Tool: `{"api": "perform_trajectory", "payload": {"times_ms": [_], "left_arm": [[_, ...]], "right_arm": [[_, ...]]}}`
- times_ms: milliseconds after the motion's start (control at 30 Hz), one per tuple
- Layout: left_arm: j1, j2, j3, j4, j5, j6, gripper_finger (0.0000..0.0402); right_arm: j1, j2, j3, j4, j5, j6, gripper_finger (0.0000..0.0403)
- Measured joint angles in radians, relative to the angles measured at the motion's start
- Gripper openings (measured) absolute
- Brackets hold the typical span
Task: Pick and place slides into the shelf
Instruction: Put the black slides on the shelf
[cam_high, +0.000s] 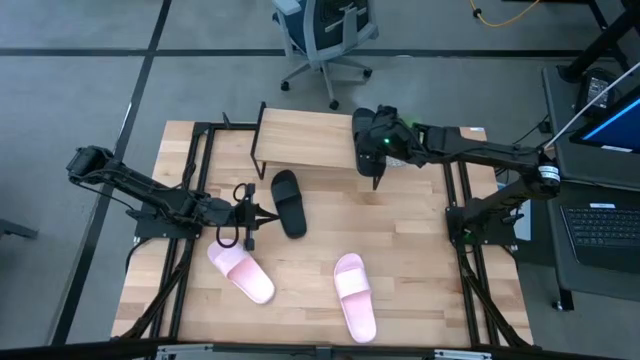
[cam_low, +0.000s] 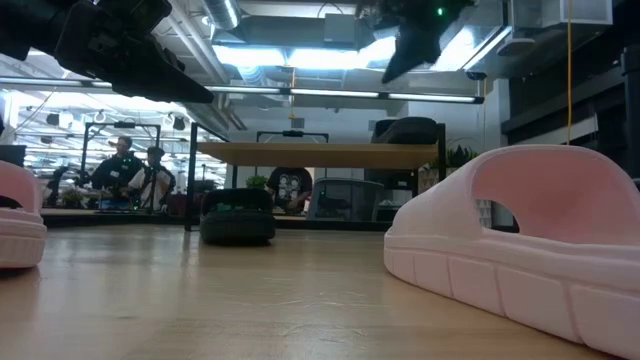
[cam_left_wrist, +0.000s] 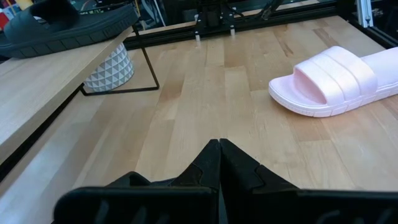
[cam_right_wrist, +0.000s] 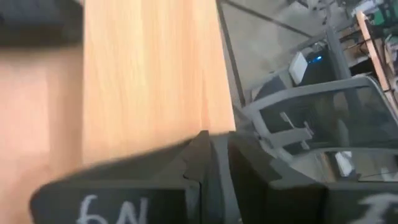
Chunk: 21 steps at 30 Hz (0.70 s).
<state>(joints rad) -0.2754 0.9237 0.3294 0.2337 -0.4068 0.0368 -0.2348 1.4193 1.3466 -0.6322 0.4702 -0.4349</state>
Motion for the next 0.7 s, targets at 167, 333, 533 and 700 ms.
{"api": "perform_trajectory", "payload": {"times_ms": [167, 333, 533, 700], "left_arm": [[0.0, 0.0, 0.0, 0.0, 0.0, 0.0, 0.0], [0.0, 0.0, 0.0, 0.0, 0.0, 0.0, 0.0], [0.0, 0.0, 0.0, 0.0, 0.0, 0.0, 0.0], [0.0, 0.0, 0.0, 0.005, 0.0, -0.001, 0.0]], "right_arm": [[0.066, -0.011, 0.017, -0.08, -0.001, 0.133, 0.0016], [0.166, -0.009, -0.073, -0.066, -0.017, 0.255, 0.0005], [0.289, -0.009, -0.239, 0.118, -0.021, 0.316, 0.0004], [0.351, -0.042, -0.384, 0.313, -0.021, 0.387, 0.0002]]}}
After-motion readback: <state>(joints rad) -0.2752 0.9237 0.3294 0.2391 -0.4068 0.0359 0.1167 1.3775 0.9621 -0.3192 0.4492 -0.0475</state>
